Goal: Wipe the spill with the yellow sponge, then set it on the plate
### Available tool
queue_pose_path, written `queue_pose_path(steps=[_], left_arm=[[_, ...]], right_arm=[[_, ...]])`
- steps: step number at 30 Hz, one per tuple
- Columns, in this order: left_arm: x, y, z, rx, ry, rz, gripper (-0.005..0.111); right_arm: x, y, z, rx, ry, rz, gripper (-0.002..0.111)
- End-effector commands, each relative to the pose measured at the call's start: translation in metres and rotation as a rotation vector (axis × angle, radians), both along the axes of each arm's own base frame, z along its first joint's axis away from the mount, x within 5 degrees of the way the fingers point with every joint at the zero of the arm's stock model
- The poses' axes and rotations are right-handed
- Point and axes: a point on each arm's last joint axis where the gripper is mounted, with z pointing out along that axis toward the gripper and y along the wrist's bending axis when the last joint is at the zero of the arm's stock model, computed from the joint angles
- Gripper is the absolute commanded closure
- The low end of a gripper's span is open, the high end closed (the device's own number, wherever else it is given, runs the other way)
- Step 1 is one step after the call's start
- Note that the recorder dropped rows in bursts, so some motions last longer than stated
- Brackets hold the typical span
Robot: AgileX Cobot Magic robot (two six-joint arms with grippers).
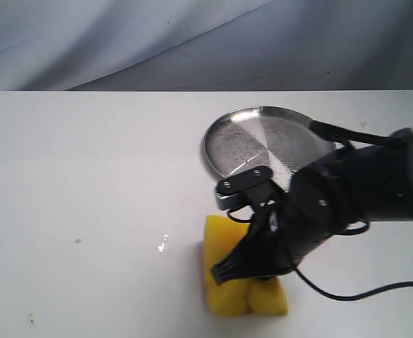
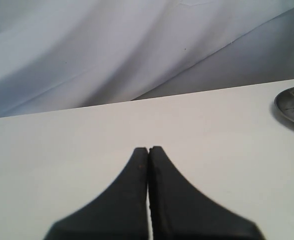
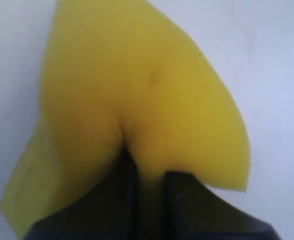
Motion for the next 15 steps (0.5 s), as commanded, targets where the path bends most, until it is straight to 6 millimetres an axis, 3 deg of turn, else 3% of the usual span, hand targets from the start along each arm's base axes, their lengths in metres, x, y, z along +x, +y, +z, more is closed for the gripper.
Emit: queue_pose_path(steps=[1, 5, 8, 12, 15], left_arm=[[0.0, 0.0, 0.002, -0.01, -0.013, 0.003, 0.107], [0.0, 0.0, 0.002, -0.01, -0.013, 0.003, 0.107], [0.0, 0.0, 0.002, -0.01, -0.013, 0.003, 0.107], [0.0, 0.0, 0.002, -0.01, -0.013, 0.003, 0.107], [0.0, 0.0, 0.002, -0.01, -0.013, 0.003, 0.107]], right_arm=[[-0.003, -0.056, -0.004, -0.124, 0.076, -0.087, 0.108], [0.015, -0.074, -0.007, -0.127, 0.071, -0.166, 0.108], [0.031, -0.071, -0.013, -0.15, 0.102, -0.187, 0.108], [0.074, -0.027, -0.019, -0.153, 0.141, -0.174, 0.108], [0.096, 0.024, -0.017, -0.105, 0.152, -0.137, 0.108]])
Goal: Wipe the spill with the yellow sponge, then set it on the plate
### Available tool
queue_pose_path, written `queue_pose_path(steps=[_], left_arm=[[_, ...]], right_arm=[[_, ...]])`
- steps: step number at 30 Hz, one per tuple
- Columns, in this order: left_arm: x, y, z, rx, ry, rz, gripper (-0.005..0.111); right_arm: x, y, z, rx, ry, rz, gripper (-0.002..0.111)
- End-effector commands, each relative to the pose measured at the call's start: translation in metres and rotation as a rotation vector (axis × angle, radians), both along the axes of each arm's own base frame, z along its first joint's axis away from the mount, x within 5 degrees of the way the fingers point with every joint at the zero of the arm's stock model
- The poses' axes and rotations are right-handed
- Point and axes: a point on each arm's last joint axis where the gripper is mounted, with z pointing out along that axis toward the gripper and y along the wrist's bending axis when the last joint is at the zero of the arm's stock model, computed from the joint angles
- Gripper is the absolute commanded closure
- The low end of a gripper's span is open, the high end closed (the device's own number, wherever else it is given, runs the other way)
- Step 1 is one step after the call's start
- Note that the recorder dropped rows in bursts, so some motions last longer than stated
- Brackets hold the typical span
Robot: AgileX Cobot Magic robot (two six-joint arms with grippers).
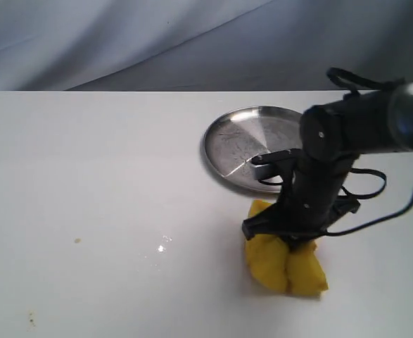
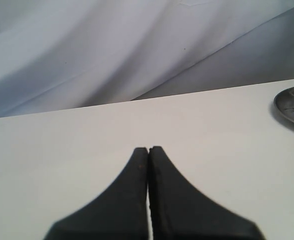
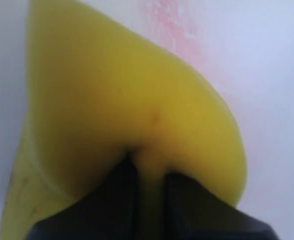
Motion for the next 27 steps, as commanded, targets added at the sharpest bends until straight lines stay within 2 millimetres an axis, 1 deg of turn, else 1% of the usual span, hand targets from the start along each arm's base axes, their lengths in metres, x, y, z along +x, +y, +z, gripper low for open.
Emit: queue_pose_path(steps=[1, 2, 4, 5, 6, 7, 8, 11, 12, 13, 15, 16, 17, 18, 19, 21, 22, 23, 24, 25, 26, 27], left_arm=[[0.0, 0.0, 0.002, -0.01, -0.013, 0.003, 0.107], [0.0, 0.0, 0.002, -0.01, -0.013, 0.003, 0.107], [0.0, 0.0, 0.002, -0.01, -0.013, 0.003, 0.107], [0.0, 0.0, 0.002, -0.01, -0.013, 0.003, 0.107], [0.0, 0.0, 0.002, -0.01, -0.013, 0.003, 0.107], [0.0, 0.0, 0.002, -0.01, -0.013, 0.003, 0.107], [0.0, 0.0, 0.002, -0.01, -0.013, 0.003, 0.107], [0.0, 0.0, 0.002, -0.01, -0.013, 0.003, 0.107], [0.0, 0.0, 0.002, -0.01, -0.013, 0.003, 0.107], [0.0, 0.0, 0.002, -0.01, -0.013, 0.003, 0.107], [0.0, 0.0, 0.002, -0.01, -0.013, 0.003, 0.107], [0.0, 0.0, 0.002, -0.01, -0.013, 0.003, 0.107], [0.0, 0.0, 0.002, -0.01, -0.013, 0.003, 0.107], [0.0, 0.0, 0.002, -0.01, -0.013, 0.003, 0.107], [0.0, 0.0, 0.002, -0.01, -0.013, 0.003, 0.107], [0.0, 0.0, 0.002, -0.01, -0.013, 0.003, 0.107], [0.0, 0.0, 0.002, -0.01, -0.013, 0.003, 0.107], [0.0, 0.0, 0.002, -0.01, -0.013, 0.003, 0.107], [0.0, 0.0, 0.002, -0.01, -0.013, 0.003, 0.107], [0.0, 0.0, 0.002, -0.01, -0.013, 0.003, 0.107], [0.0, 0.0, 0.002, -0.01, -0.013, 0.003, 0.107], [0.0, 0.0, 0.002, -0.01, -0.013, 0.003, 0.107]], right_arm=[[0.031, 0.066, -0.008, 0.081, -0.072, 0.069, 0.108], [0.034, 0.085, -0.004, 0.102, -0.086, 0.095, 0.108], [0.031, 0.119, 0.0, 0.127, -0.076, 0.141, 0.108], [0.026, 0.134, 0.001, 0.138, -0.068, 0.166, 0.108], [0.015, 0.152, 0.0, 0.138, -0.058, 0.211, 0.108], [0.008, 0.159, 0.002, 0.138, -0.055, 0.236, 0.108], [-0.006, 0.17, 0.003, 0.134, -0.051, 0.289, 0.108], [-0.03, 0.18, 0.004, 0.103, -0.013, 0.376, 0.108], [-0.042, 0.184, 0.002, 0.082, 0.006, 0.412, 0.108], [-0.047, 0.184, 0.003, 0.078, 0.008, 0.422, 0.108], [-0.056, 0.173, 0.005, 0.071, 0.009, 0.426, 0.108], [-0.062, 0.16, 0.005, 0.063, 0.006, 0.424, 0.108], [-0.064, 0.152, 0.007, 0.058, -0.003, 0.42, 0.108], [-0.066, 0.13, 0.01, 0.043, -0.023, 0.396, 0.108], [-0.067, 0.121, 0.011, 0.042, -0.033, 0.383, 0.108], [-0.065, 0.074, 0.014, 0.018, -0.046, 0.304, 0.108], [-0.064, 0.059, 0.012, 0.004, -0.035, 0.274, 0.108], [-0.064, 0.036, 0.011, -0.007, -0.034, 0.234, 0.108], [-0.062, 0.022, 0.012, -0.013, -0.037, 0.204, 0.108], [-0.059, 0.002, 0.009, -0.037, -0.039, 0.16, 0.108], [-0.056, -0.011, 0.008, -0.053, -0.036, 0.123, 0.108], [-0.048, -0.028, 0.006, -0.078, -0.042, 0.072, 0.108]])
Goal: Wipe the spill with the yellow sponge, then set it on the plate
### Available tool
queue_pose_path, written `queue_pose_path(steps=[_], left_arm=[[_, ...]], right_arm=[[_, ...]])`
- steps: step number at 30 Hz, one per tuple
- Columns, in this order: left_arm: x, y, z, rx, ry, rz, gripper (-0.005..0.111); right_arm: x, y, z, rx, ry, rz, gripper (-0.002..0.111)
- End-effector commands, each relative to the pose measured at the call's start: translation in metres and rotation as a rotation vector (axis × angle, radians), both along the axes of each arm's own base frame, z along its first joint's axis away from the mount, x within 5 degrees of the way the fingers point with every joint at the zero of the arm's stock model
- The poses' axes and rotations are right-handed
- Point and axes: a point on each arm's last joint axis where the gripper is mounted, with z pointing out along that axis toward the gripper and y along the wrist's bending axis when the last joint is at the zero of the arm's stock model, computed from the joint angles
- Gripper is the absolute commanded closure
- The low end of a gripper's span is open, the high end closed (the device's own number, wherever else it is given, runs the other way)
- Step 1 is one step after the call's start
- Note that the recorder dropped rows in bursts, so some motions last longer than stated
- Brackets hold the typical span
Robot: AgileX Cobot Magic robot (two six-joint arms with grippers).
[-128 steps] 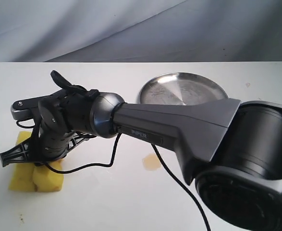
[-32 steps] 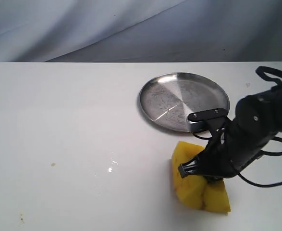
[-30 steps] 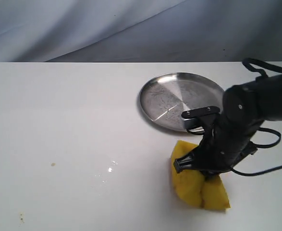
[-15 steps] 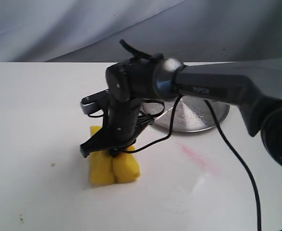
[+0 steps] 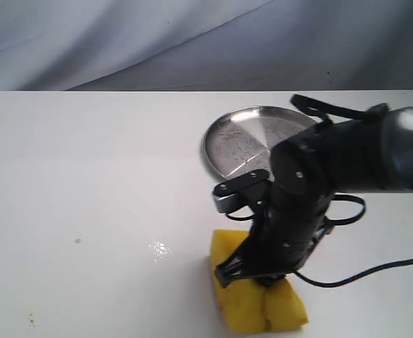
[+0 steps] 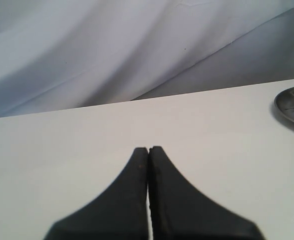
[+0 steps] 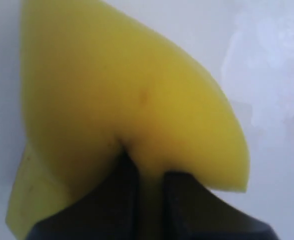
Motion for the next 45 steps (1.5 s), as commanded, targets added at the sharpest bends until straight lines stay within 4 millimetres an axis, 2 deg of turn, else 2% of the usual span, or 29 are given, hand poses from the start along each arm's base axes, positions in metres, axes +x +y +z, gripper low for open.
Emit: queue_pose_path(steps=[1, 5, 9, 13, 16, 22, 25, 28, 32, 35, 40, 45], left_arm=[[0.0, 0.0, 0.002, -0.01, -0.013, 0.003, 0.107], [0.0, 0.0, 0.002, -0.01, -0.013, 0.003, 0.107], [0.0, 0.0, 0.002, -0.01, -0.013, 0.003, 0.107], [0.0, 0.0, 0.002, -0.01, -0.013, 0.003, 0.107], [0.0, 0.0, 0.002, -0.01, -0.013, 0.003, 0.107], [0.0, 0.0, 0.002, -0.01, -0.013, 0.003, 0.107], [0.0, 0.0, 0.002, -0.01, -0.013, 0.003, 0.107], [0.0, 0.0, 0.002, -0.01, -0.013, 0.003, 0.107], [0.0, 0.0, 0.002, -0.01, -0.013, 0.003, 0.107], [0.0, 0.0, 0.002, -0.01, -0.013, 0.003, 0.107], [0.0, 0.0, 0.002, -0.01, -0.013, 0.003, 0.107], [0.0, 0.0, 0.002, -0.01, -0.013, 0.003, 0.107]], right_arm=[[0.017, -0.059, -0.011, -0.126, 0.004, -0.12, 0.108], [0.039, -0.071, -0.01, -0.129, -0.016, -0.193, 0.108], [0.062, -0.056, -0.013, -0.114, -0.019, -0.207, 0.108], [0.086, -0.019, -0.019, -0.09, -0.002, -0.19, 0.108], [0.096, 0.017, -0.027, -0.062, 0.021, -0.141, 0.108], [0.091, 0.089, -0.035, -0.039, 0.022, -0.015, 0.108], [0.078, 0.118, -0.032, -0.031, 0.028, 0.068, 0.108], [0.06, 0.134, -0.028, -0.042, 0.035, 0.155, 0.108], [0.035, 0.133, -0.027, -0.092, 0.076, 0.229, 0.108], [0.02, 0.117, -0.025, -0.095, 0.07, 0.238, 0.108], [0.0, 0.071, -0.011, -0.088, 0.033, 0.212, 0.108], [-0.001, 0.016, -0.001, -0.089, -0.016, 0.088, 0.108]])
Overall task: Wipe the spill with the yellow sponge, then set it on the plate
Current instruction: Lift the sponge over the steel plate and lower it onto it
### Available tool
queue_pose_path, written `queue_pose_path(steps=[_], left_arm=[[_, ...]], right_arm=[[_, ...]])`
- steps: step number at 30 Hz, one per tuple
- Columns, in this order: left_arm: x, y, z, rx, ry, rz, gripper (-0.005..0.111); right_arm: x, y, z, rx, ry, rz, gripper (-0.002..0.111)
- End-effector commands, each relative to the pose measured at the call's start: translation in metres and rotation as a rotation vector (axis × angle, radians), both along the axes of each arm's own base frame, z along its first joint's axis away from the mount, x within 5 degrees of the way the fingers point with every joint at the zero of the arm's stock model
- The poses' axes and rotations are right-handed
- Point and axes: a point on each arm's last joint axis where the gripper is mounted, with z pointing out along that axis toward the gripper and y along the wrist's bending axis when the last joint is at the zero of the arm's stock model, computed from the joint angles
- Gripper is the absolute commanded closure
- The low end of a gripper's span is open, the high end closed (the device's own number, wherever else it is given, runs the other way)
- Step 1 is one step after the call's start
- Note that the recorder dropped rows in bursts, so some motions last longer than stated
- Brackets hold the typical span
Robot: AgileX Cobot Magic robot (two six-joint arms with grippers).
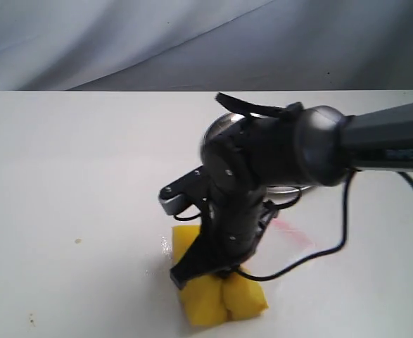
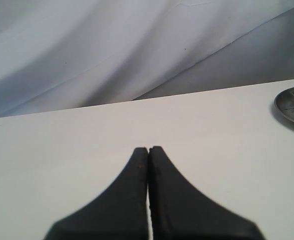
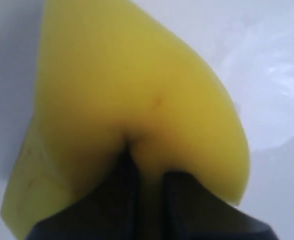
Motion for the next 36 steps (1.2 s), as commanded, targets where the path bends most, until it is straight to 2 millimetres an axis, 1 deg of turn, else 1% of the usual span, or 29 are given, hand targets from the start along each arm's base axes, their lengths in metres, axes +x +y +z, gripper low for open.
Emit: queue_pose_path(steps=[1, 4, 7, 12, 14, 17, 19, 21, 23, 26, 32, 36], left_arm=[[0.0, 0.0, 0.002, -0.01, -0.013, 0.003, 0.107], [0.0, 0.0, 0.002, -0.01, -0.013, 0.003, 0.107], [0.0, 0.0, 0.002, -0.01, -0.013, 0.003, 0.107], [0.0, 0.0, 0.002, -0.01, -0.013, 0.003, 0.107], [0.0, 0.0, 0.002, -0.01, -0.013, 0.003, 0.107], [0.0, 0.0, 0.002, -0.01, -0.013, 0.003, 0.107], [0.0, 0.0, 0.002, -0.01, -0.013, 0.003, 0.107], [0.0, 0.0, 0.002, -0.01, -0.013, 0.003, 0.107], [0.0, 0.0, 0.002, -0.01, -0.013, 0.003, 0.107], [0.0, 0.0, 0.002, -0.01, -0.013, 0.003, 0.107], [0.0, 0.0, 0.002, -0.01, -0.013, 0.003, 0.107], [0.0, 0.0, 0.002, -0.01, -0.013, 0.003, 0.107]], right_arm=[[-0.001, -0.055, 0.0, -0.054, -0.004, -0.109, 0.108], [0.01, -0.077, 0.006, -0.011, -0.04, -0.194, 0.108], [0.024, -0.089, 0.02, 0.061, -0.1, -0.26, 0.108], [0.053, -0.088, 0.067, 0.208, -0.241, -0.315, 0.108], [0.07, -0.085, 0.089, 0.272, -0.31, -0.338, 0.108], [0.095, -0.08, 0.115, 0.357, -0.403, -0.379, 0.108], [0.113, -0.079, 0.123, 0.39, -0.467, -0.42, 0.108], [0.132, -0.08, 0.127, 0.407, -0.526, -0.477, 0.108], [0.149, -0.079, 0.124, 0.395, -0.56, -0.523, 0.108], [0.169, -0.075, 0.112, 0.379, -0.565, -0.554, 0.108], [0.196, -0.064, 0.07, 0.273, -0.485, -0.588, 0.108], [0.213, -0.068, 0.045, 0.226, -0.415, -0.657, 0.106]])
